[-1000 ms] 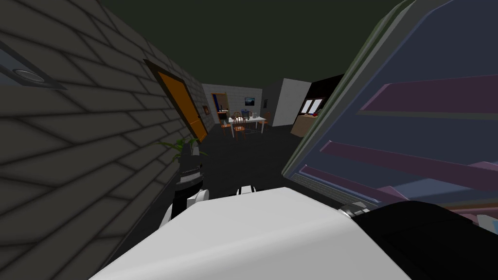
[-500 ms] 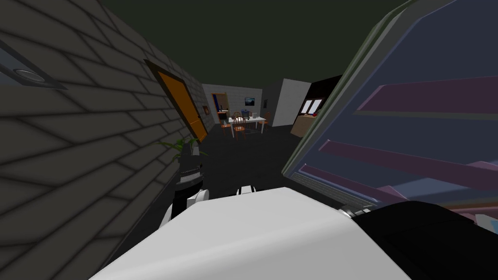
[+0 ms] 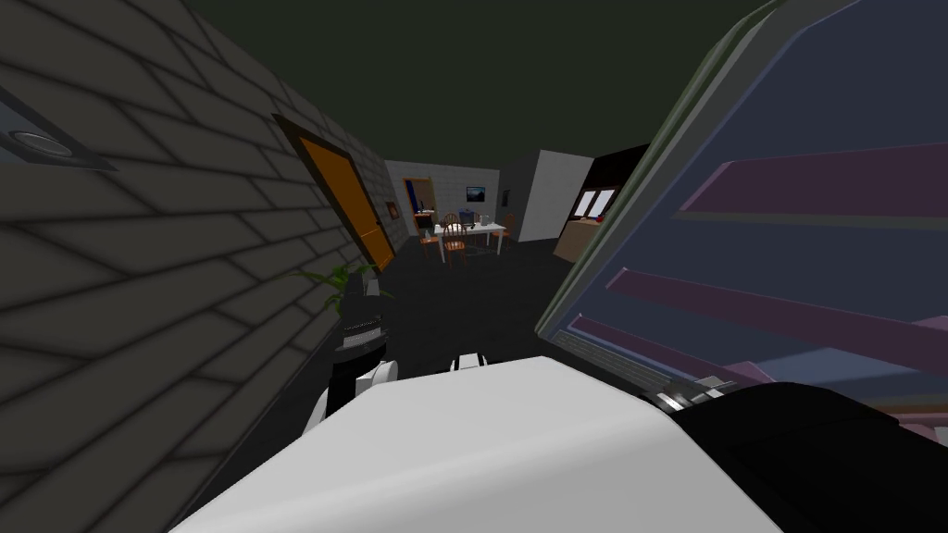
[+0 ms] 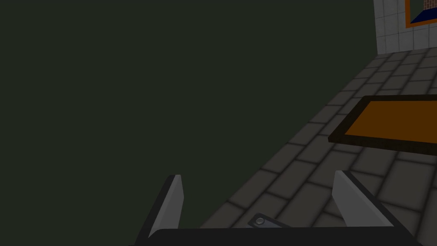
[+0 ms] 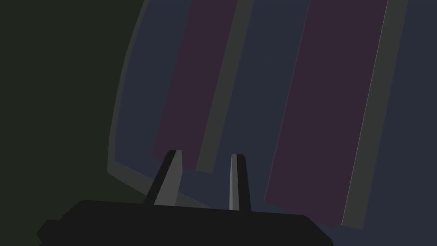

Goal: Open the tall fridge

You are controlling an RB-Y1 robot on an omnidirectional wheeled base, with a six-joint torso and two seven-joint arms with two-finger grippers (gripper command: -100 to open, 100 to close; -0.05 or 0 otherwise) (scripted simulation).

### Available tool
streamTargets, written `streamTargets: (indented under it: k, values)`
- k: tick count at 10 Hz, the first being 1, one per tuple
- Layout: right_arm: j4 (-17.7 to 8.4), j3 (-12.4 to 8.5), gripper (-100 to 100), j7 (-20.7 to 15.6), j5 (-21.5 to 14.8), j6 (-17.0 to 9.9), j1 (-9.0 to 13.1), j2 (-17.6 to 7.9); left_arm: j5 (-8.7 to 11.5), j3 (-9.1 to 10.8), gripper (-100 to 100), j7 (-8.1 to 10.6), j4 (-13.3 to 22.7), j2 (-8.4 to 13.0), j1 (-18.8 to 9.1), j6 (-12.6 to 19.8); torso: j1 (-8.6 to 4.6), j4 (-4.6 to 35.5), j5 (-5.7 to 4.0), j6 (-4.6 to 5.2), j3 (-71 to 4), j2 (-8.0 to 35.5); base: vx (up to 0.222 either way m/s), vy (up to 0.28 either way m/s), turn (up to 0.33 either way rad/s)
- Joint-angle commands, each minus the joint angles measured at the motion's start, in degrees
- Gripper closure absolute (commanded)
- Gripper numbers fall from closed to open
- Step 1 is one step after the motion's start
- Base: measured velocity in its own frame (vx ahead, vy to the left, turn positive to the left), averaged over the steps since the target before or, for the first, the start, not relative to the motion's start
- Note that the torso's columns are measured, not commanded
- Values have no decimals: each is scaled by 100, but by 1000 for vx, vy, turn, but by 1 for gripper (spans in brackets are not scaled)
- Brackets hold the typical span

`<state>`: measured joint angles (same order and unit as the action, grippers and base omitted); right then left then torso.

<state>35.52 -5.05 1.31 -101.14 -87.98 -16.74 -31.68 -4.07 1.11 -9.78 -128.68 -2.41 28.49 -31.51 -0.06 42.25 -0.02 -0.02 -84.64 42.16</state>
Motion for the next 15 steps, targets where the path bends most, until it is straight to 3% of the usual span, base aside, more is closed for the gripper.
streamTargets:
  k: [1,2,3,6,7,10,13,15]
  values:
    - [225,-54,-100,81,-207,-69,-172,-196,0,0,0,0,0,-1,0,0,20,4,4,3,10,16,30,-62,9]
    - [289,-88,-100,163,-357,-113,-232,-348,0,-1,0,0,0,-1,-1,0,20,7,7,3,15,24,34,-84,24]
    - [289,-88,-100,163,-357,-113,-232,-348,0,-1,0,0,0,-1,-1,0,6,6,4,2,13,21,43,-65,17]
    - [511,-206,-100,443,-878,-275,-438,-860,0,0,0,0,0,0,0,0,-10,1,-1,1,2,3,63,-111,28]
    - [511,-206,-100,443,-881,-275,-438,-874,0,0,0,0,0,0,0,0,-9,0,-2,2,0,1,53,-108,14]
    - [762,-340,-100,757,-1435,-460,-671,-1427,0,0,0,0,0,0,0,0,3,2,3,2,5,9,78,-132,34]
    - [762,-340,-100,757,-1473,-460,-671,-1466,0,-1,0,0,0,-1,-1,0,34,8,8,3,19,29,15,-48,2]
    - [939,-435,-100,983,-1859,-583,-837,-1865,0,-1,0,0,0,-1,-1,0,9,4,7,2,7,11,39,-73,27]
